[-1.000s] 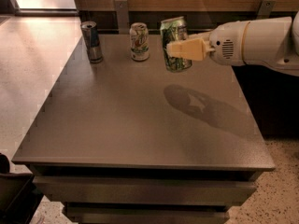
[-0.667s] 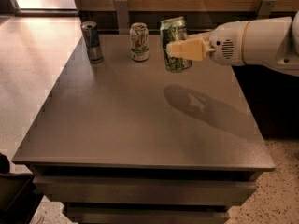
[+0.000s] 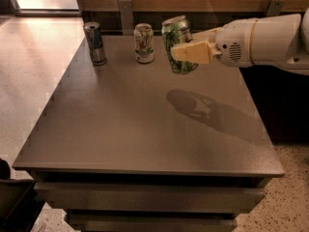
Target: Place green can upright
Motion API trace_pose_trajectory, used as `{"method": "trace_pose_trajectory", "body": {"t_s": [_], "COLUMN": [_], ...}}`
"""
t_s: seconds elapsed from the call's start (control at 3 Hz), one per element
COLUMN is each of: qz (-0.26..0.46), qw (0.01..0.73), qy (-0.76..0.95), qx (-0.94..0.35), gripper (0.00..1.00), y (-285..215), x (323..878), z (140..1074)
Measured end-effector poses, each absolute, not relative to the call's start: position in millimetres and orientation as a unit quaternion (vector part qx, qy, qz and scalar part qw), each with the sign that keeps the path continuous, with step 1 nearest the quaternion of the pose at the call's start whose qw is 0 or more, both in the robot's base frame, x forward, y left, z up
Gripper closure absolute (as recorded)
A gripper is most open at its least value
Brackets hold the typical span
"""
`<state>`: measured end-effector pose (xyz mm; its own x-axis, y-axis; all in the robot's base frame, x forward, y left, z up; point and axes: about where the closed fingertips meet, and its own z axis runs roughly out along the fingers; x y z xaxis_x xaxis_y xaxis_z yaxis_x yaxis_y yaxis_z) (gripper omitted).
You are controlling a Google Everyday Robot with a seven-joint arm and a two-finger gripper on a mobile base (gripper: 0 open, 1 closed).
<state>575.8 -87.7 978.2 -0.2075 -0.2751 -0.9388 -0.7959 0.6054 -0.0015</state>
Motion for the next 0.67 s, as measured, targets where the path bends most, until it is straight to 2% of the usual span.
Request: {"method": "trace_pose_trajectory", "body": {"t_s": [0.67], "qz": [0.236], "qw": [0.533], "qy": [0.691], "qx": [-0.427], "gripper": [1.00], "y": [-98.5], "x": [574.9], "z": [964.5]}}
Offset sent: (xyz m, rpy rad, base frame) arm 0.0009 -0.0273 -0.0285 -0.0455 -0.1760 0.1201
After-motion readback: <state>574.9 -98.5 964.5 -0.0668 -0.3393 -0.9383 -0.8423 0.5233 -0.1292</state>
